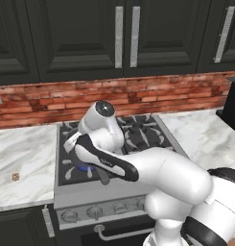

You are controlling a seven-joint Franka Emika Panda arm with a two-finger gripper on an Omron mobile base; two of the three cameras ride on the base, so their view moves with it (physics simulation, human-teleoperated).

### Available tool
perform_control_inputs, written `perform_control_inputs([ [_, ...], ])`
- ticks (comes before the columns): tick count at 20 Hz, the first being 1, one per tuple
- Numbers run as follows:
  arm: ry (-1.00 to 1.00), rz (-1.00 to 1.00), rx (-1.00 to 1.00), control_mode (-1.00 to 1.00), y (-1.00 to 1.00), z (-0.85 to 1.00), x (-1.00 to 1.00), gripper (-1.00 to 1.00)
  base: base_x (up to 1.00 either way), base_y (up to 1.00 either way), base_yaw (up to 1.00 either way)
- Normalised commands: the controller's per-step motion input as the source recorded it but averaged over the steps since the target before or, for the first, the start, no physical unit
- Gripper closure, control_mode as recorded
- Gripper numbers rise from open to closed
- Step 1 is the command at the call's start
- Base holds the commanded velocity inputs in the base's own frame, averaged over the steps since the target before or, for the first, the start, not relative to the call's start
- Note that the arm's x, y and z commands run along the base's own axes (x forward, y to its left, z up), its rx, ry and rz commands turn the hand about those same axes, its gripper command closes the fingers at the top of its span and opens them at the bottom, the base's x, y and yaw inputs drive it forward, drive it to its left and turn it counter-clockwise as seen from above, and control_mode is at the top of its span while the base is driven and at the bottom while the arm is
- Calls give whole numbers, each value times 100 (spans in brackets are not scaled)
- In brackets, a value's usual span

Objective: Pick up the sugar cube(s) and place them in the saucepan with hot chocolate.

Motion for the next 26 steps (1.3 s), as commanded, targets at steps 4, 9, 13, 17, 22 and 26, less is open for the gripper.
perform_control_inputs([
  [4,-16,7,0,-100,3,3,-80,-100,0,0,0],
  [9,-23,5,0,-100,0,36,-72,-100,0,0,0],
  [13,-7,3,0,-100,14,44,-62,-100,0,0,0],
  [17,7,2,0,-100,35,16,-29,-100,0,0,0],
  [22,22,4,0,-100,35,0,-4,-100,0,0,0],
  [26,18,3,0,-100,23,0,-3,-100,0,0,0],
])
